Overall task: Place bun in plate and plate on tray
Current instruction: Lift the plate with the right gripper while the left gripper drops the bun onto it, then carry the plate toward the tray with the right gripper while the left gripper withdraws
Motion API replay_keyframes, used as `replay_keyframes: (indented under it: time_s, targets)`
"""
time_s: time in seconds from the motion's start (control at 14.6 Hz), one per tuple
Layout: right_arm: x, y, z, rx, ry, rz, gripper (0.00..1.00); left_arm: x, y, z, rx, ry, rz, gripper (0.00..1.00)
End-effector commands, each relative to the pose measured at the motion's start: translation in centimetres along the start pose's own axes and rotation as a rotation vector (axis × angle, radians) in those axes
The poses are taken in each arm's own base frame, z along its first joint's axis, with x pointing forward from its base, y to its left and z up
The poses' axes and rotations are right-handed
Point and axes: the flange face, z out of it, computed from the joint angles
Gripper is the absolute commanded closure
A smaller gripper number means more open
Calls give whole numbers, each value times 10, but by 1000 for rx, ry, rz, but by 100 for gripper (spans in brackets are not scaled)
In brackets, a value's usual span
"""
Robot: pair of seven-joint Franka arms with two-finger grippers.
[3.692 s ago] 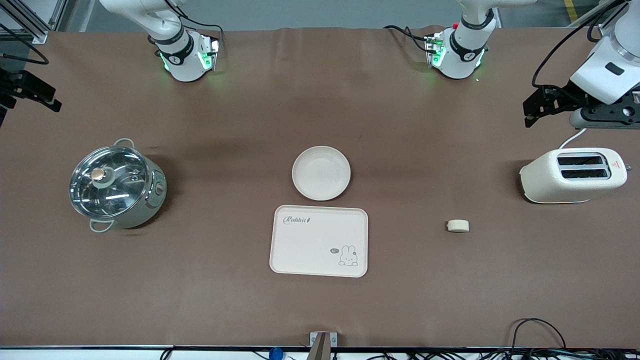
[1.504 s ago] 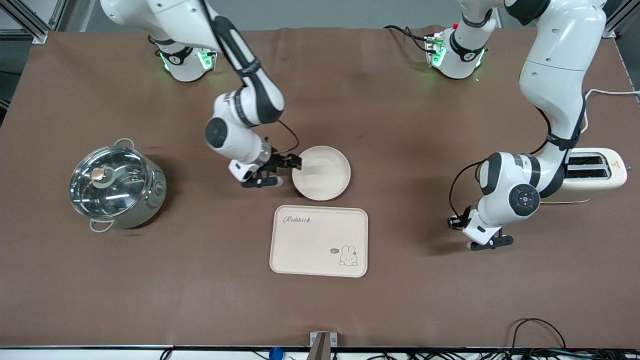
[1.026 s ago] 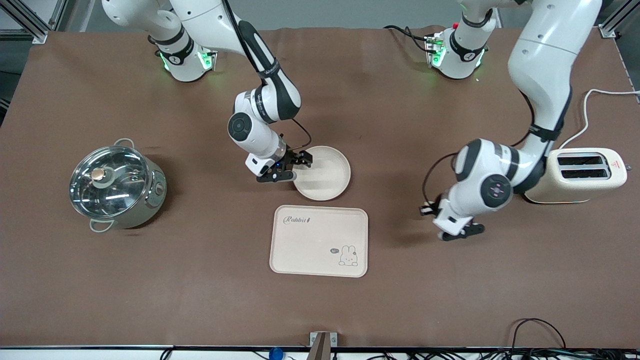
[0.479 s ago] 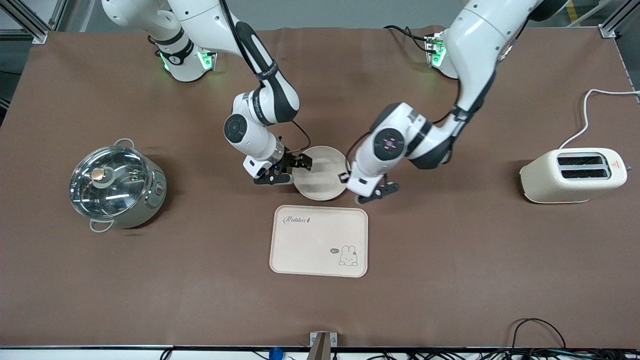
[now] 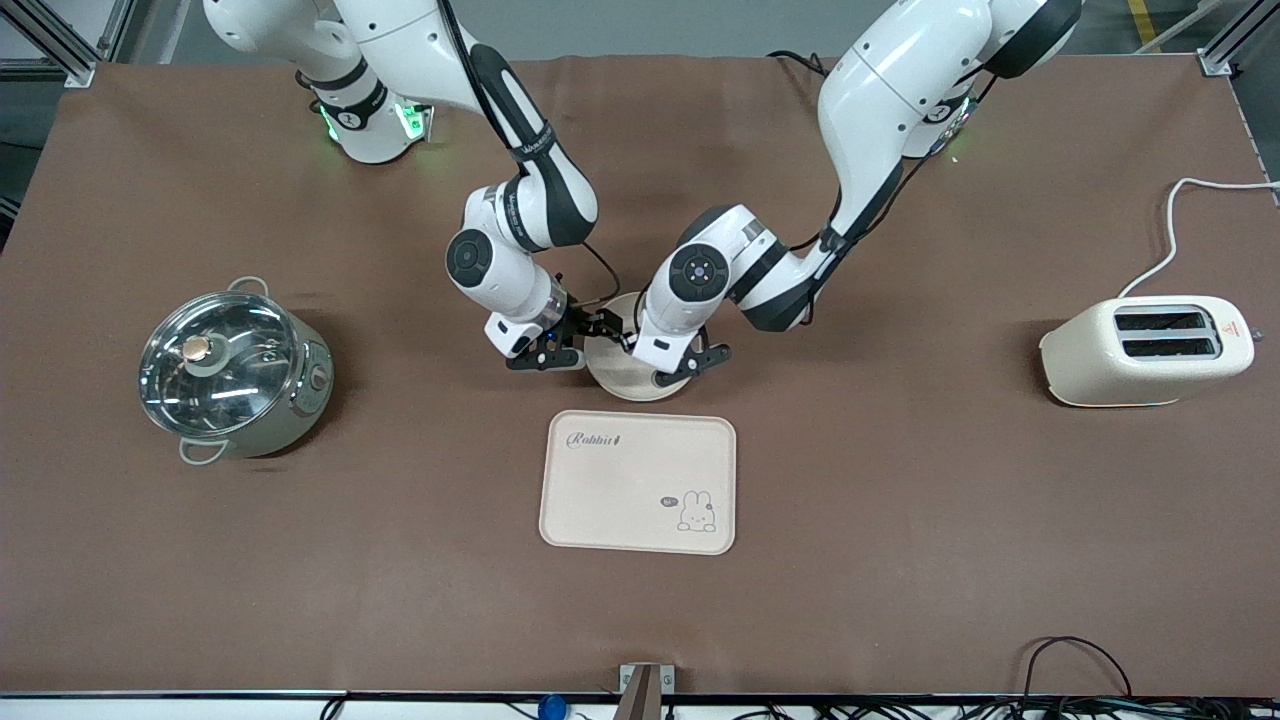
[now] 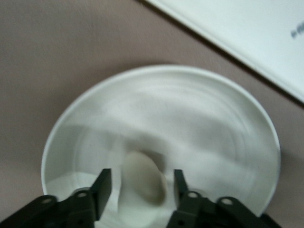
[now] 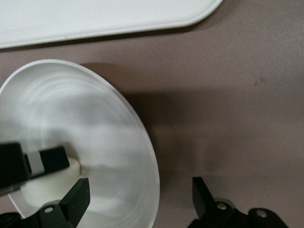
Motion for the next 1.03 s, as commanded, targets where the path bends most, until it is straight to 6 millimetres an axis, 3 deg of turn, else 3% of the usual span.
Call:
replay_keyframes:
  time_s: [0.0, 0.14, 0.41, 0.62, 0.82, 0.96]
  targets:
    - [-1, 2, -7, 24, -10, 3, 100, 13, 2, -18, -12, 23, -16, 0]
    - [1, 4, -9, 26, -7, 6, 100, 21, 2, -46, -17, 39, -22, 0]
    - [3, 5, -13, 32, -4, 4, 100, 73, -6, -174, 0, 81, -71, 0]
    - [10, -5, -45, 95, -7, 8, 100, 136, -58, -275, 38, 195, -6, 0]
    - [36, -16, -76, 169, -21, 25, 100, 170, -119, -353, 57, 251, 50, 0]
    - [62, -30, -100, 209, 37, 14, 100, 180, -156, -400, 83, 293, 117, 0]
